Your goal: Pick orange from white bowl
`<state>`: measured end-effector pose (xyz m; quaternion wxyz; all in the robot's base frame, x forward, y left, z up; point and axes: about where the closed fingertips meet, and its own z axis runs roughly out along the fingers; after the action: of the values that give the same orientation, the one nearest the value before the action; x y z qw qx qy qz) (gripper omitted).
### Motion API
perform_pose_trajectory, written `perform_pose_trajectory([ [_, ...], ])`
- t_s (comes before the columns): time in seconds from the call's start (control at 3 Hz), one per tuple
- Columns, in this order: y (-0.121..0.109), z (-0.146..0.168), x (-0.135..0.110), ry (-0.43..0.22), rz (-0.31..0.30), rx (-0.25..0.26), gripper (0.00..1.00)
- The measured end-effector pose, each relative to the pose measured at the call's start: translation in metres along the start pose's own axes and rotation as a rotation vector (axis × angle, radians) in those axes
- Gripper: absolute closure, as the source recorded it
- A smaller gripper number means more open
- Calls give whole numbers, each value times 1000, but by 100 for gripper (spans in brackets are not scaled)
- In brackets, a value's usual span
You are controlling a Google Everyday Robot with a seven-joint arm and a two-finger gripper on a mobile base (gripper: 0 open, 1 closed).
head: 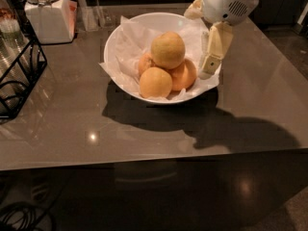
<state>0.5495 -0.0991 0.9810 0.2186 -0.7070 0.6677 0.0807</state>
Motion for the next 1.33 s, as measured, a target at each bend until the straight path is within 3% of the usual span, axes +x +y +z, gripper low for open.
perform_pose_trajectory([
  [0.33, -7, 8, 0, -22, -3, -9, 0],
  [1.0, -33, 65, -26, -112, -63, -135, 0],
  [1.33, -37, 91, -26, -114, -54, -186, 0],
])
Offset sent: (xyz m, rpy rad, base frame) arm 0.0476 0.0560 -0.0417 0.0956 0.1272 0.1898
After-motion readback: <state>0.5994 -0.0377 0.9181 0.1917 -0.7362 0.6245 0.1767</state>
